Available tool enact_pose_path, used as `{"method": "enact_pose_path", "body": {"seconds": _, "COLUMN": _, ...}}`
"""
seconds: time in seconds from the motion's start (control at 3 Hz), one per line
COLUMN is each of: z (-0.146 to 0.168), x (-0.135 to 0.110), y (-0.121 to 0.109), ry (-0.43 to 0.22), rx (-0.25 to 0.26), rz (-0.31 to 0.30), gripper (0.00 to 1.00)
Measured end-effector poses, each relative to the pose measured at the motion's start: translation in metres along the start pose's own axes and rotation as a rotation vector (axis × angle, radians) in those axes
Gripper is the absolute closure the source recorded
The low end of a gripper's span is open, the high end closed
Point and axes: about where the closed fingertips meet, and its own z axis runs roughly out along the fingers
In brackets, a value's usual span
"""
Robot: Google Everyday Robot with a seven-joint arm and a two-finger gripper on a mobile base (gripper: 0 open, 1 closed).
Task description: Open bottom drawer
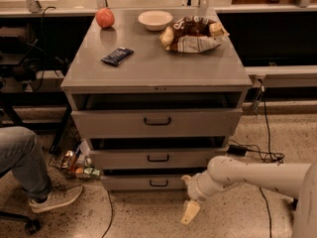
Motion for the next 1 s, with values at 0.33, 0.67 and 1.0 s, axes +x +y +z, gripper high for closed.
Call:
{"method": "enact_pose_path", "body": {"seconds": 0.33, "z": 0.0, "x": -0.001, "y": -0.003, "ry": -0.004, "rx": 0.004, "rz": 0.005, "gripper": 0.0}}
{"method": "enact_pose_path", "body": {"seconds": 0.67, "z": 0.013, "x": 0.01, "y": -0.003, "ry": 0.018, "rx": -0.013, "rz": 0.002, "gripper": 0.0}}
{"method": "enact_pose_path", "body": {"seconds": 1.0, "z": 0.036, "x": 0.043, "y": -0.018, "ry": 0.07, "rx": 0.001, "rz": -0.044, "gripper": 0.0}}
